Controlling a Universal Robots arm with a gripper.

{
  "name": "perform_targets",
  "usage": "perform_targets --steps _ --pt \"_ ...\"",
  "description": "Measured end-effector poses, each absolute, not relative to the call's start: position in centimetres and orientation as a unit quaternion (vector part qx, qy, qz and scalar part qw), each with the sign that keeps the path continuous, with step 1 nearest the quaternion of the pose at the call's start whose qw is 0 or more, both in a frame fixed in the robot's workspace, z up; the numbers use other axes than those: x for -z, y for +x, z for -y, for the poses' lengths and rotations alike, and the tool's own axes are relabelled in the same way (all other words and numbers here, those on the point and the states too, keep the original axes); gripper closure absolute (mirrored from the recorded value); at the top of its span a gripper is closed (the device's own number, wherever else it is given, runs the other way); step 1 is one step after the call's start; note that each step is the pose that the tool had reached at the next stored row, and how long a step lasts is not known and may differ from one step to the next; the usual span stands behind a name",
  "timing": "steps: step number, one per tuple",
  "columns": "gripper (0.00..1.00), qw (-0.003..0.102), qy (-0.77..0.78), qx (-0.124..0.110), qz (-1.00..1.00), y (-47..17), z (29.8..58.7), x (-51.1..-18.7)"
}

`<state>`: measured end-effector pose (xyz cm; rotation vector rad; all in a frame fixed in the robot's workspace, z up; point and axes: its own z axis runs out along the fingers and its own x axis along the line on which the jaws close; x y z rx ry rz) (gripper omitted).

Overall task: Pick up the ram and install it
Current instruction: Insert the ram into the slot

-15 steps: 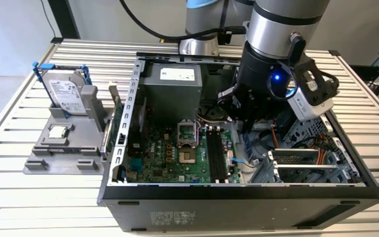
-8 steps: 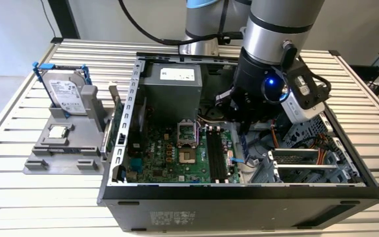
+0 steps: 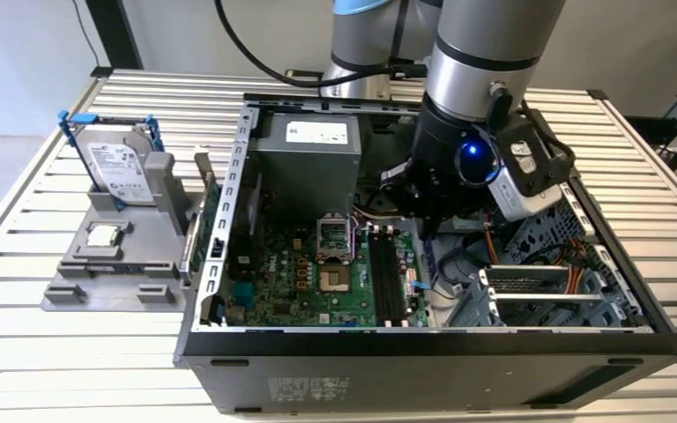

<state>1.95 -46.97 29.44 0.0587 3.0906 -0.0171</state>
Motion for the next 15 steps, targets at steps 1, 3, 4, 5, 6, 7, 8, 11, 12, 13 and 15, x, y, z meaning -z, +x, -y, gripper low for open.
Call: perform_targets --steps 1,3,4,5,6,7,8,11,12,13,15 --pt "1.0 0.025 0.019 0.006 -0.999 1.9 46.9 -29.3" --pt "1.0 0.025 0.02 0.006 -0.999 1.9 46.6 -28.9" --pt "1.0 0.025 0.02 0.006 -0.999 2.0 46.6 -28.7" --pt "1.0 0.025 0.02 0.006 -0.999 2.0 46.5 -28.5" --pt "1.0 0.025 0.02 0.006 -0.999 2.0 46.5 -28.4" --pt "1.0 0.025 0.02 0.006 -0.999 1.9 46.5 -28.2" --pt "1.0 0.025 0.02 0.006 -0.999 2.0 46.4 -28.0" --pt "1.0 0.025 0.02 0.006 -0.999 2.0 46.3 -27.4" --pt "1.0 0.025 0.02 0.006 -0.999 2.0 46.3 -27.3" --pt "1.0 0.025 0.02 0.006 -0.999 2.0 46.3 -27.1" --pt "1.0 0.025 0.02 0.006 -0.999 2.0 46.3 -26.7"
